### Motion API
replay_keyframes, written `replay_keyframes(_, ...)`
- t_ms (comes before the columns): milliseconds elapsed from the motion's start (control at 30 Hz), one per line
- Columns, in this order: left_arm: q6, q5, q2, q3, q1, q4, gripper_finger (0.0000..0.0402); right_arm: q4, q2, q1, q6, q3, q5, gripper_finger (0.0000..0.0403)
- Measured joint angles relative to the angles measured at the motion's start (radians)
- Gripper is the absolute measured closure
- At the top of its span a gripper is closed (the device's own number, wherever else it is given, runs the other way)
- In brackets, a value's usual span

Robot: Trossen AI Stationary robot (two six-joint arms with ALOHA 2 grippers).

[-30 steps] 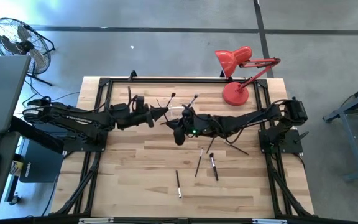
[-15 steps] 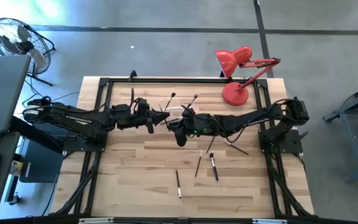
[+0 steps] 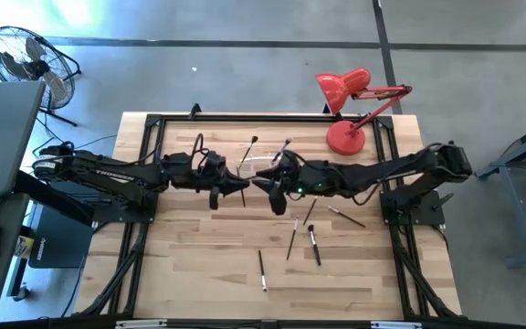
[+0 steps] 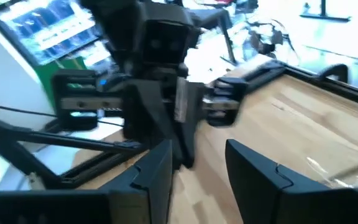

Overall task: Put items in baskets/containers
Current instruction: Put the black eyeshadow brush into the transparent organizer

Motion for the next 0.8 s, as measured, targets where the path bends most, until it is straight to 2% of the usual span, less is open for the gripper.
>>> replay_keyframes(200, 0.033, 0.032, 0.000, 0.050, 0.000, -0.081, 0.0393, 0.126, 0.061, 0.003, -0.050, 0.000, -0.027, 0.0261)
replay_keyframes(400, 0.104, 0.043, 0.017, 0.118, 0.000, -0.210, 0.0393, 0.159, 0.085, 0.003, -0.080, 0.000, -0.008, 0.0249)
replay_keyframes(567, 0.151, 0.041, 0.016, 0.128, 0.000, -0.211, 0.0393, 0.197, 0.085, 0.003, -0.176, 0.000, 0.005, 0.0246)
replay_keyframes(800, 0.176, 0.018, 0.016, 0.128, 0.000, -0.209, 0.0393, 0.190, 0.085, -0.017, -0.182, 0.000, -0.003, 0.0253)
